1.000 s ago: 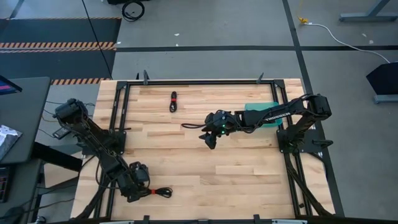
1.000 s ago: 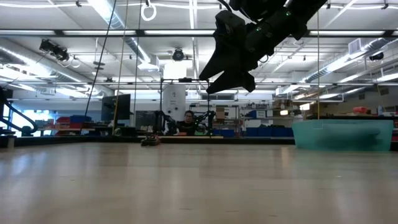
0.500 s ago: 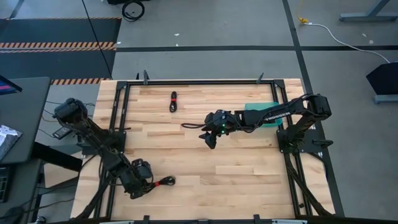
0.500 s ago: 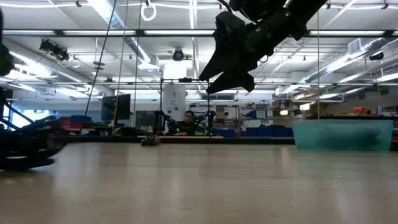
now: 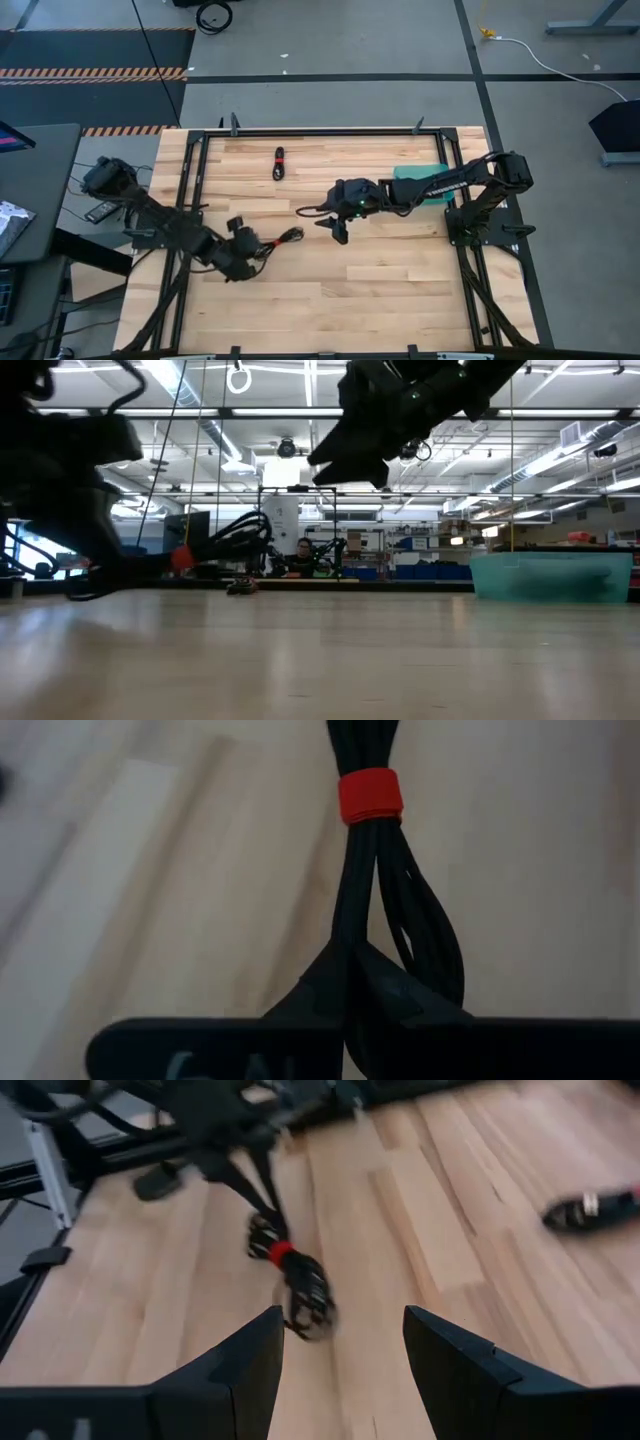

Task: Pick and place USB-C Cables
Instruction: Put the bottom black charger cable into the bin

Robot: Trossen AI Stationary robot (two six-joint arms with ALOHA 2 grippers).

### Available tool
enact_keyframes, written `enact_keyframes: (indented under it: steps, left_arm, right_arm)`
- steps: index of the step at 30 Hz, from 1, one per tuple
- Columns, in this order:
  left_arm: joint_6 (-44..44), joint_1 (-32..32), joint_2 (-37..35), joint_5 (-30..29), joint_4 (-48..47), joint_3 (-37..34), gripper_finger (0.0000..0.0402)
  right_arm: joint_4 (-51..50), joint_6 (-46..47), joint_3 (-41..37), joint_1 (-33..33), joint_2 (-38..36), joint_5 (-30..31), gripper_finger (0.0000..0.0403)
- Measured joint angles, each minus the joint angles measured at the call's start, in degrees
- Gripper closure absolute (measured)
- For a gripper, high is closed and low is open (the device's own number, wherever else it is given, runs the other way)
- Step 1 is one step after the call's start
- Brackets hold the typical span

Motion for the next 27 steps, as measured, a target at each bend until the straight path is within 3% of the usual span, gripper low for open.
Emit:
enact_keyframes:
  steps: [5, 8, 12, 18, 23, 27]
  left_arm:
    - [5.37, 6.22, 0.00, -0.68, 1.43, 0.09, 0.0391]
    - [10.81, 9.65, 0.00, -1.16, 9.04, 0.11, 0.0390]
    - [18.39, 14.53, -0.07, 1.63, 16.97, 0.19, 0.0389]
    - [20.49, 21.21, -0.07, 5.21, 17.34, 0.19, 0.0388]
    - [20.36, 22.25, 0.02, 11.09, 16.98, 0.19, 0.0387]
    - [20.37, 20.89, 0.11, 11.50, 16.44, 0.19, 0.0387]
  right_arm:
    - [4.42, -7.13, -0.01, 1.51, 0.00, 0.02, 0.0190]
    - [5.29, -8.22, 0.00, 2.00, 0.00, 1.96, 0.0190]
    - [3.13, -8.69, -0.02, 2.12, 0.01, 4.57, 0.0190]
    - [2.69, -8.87, -1.11, 2.03, 1.50, 6.81, 0.0190]
    - [2.09, -10.37, -1.18, 1.10, 1.81, 10.95, 0.0190]
    - [2.34, -10.36, -1.18, 0.11, 1.81, 11.02, 0.0190]
